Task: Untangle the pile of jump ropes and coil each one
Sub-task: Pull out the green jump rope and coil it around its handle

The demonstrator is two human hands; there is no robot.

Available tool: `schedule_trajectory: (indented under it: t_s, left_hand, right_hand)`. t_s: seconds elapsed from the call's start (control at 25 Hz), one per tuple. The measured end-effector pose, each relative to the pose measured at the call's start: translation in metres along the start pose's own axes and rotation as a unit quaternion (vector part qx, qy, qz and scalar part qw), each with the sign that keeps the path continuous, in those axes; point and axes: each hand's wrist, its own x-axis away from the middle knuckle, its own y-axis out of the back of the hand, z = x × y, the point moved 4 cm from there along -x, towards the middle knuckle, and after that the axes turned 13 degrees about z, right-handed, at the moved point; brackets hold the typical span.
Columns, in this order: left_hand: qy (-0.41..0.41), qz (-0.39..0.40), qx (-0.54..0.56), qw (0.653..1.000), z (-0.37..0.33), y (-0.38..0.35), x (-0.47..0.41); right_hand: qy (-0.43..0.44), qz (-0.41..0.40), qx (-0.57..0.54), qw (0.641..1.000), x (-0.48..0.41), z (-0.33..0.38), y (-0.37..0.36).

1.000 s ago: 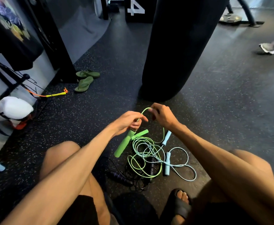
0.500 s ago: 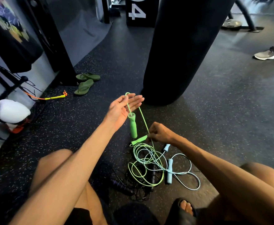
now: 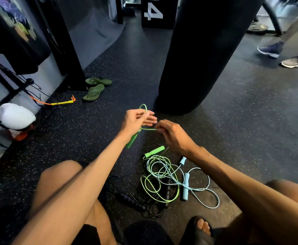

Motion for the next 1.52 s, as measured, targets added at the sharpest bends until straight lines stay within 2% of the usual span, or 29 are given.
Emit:
schedule_trajectory:
  t_s: [0.12,0.24,0.36,0.48,0.6,0.72,0.84,0.96,1.08,1.2,1.28,1.52]
  left_hand:
    - [0.051,0.066,-0.057,0.995,0.001,-0.007,0.006]
    - [0.098,0.141,0.004,0.985,0.001,-0.015,0.012]
    - [0.13,0.208,0.074,0.967,0.0,-0.023,0.016]
    - [0.14,0.23,0.104,0.957,-0.006,-0.027,0.017]
    - [0.119,0.255,0.185,0.942,-0.011,-0.027,0.017]
    - [0.083,0.228,0.28,0.929,-0.016,-0.025,0.015]
    - [0.038,0.164,0.372,0.913,-0.02,-0.017,0.01]
    - [-0.002,0.081,0.412,0.908,-0.025,-0.004,0.005]
    - [-0.016,0.004,0.407,0.913,-0.024,0.004,0.003]
    - [-0.018,-0.069,0.374,0.925,-0.014,0.012,0.001]
    - [-0.023,-0.09,0.317,0.944,-0.01,0.016,-0.001]
    - [-0.04,-0.057,0.134,0.988,-0.011,0.003,-0.001]
  right_hand:
    - [-0.01,-0.025,0.002,1.0,-0.002,0.003,0.013]
    - [-0.032,-0.06,-0.012,0.998,-0.003,0.004,0.026]
    - [-0.062,-0.09,-0.095,0.989,-0.004,0.004,0.035]
    - [-0.075,-0.11,-0.159,0.978,-0.005,-0.002,0.037]
    - [-0.114,-0.103,-0.244,0.958,-0.006,-0.014,0.031]
    - [-0.17,-0.075,-0.333,0.925,-0.004,-0.022,0.017]
    - [-0.212,0.014,-0.373,0.903,0.002,-0.026,-0.006]
    - [-0.243,0.134,-0.343,0.897,0.015,-0.029,-0.028]
    - [-0.248,0.208,-0.302,0.897,0.023,-0.033,-0.04]
    - [-0.231,0.21,-0.273,0.91,0.022,-0.029,-0.039]
    - [-0.195,0.189,-0.241,0.932,0.017,-0.021,-0.033]
    - [-0.092,0.114,-0.127,0.981,0.002,0.008,-0.009]
